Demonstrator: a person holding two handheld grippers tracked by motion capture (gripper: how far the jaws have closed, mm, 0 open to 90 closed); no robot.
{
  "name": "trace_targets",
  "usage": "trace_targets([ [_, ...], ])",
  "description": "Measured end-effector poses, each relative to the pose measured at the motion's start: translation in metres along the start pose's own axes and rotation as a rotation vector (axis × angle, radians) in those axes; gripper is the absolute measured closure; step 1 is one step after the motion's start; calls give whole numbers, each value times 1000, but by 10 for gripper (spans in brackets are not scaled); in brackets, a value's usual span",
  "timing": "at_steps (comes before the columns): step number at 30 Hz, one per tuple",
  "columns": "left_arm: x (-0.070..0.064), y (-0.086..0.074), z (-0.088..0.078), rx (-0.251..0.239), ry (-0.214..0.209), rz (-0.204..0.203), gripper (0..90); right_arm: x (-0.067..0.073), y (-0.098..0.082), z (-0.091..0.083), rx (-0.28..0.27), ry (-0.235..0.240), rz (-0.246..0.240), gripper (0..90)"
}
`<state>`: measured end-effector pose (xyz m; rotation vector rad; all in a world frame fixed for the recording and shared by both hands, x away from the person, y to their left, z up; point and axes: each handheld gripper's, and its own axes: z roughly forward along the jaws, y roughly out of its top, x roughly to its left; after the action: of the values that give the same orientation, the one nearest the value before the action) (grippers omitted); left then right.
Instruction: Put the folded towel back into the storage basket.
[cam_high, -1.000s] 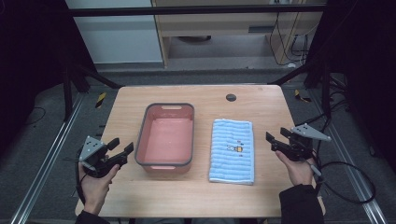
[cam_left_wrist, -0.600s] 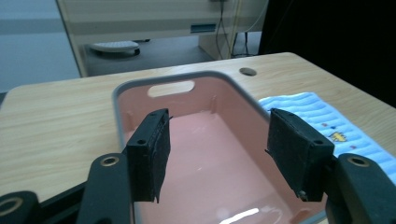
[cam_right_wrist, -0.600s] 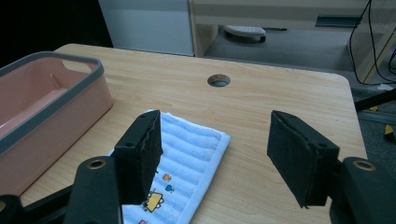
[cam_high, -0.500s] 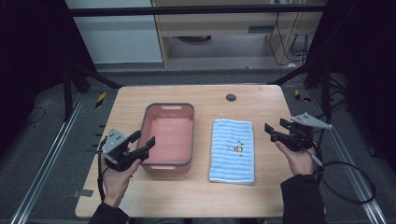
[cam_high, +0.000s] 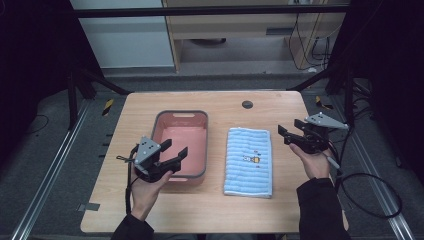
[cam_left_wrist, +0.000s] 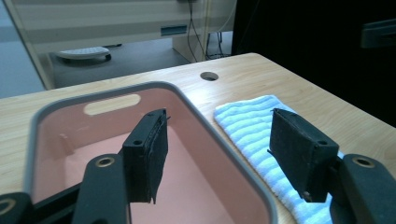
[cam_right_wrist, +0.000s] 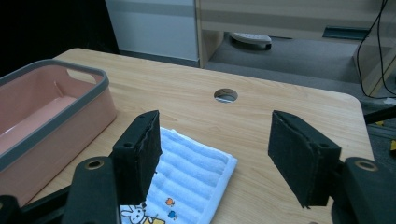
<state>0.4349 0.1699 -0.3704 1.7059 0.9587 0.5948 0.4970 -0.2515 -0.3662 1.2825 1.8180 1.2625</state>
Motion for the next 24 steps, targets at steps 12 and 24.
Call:
trace_targets([
  [12, -32, -5, 24, 32, -68, 38, 365, 6, -1, 24, 27, 7, -6, 317],
  [24, -53, -14, 39, 64, -100, 46, 377, 8, -3, 36, 50, 13, 1, 314],
])
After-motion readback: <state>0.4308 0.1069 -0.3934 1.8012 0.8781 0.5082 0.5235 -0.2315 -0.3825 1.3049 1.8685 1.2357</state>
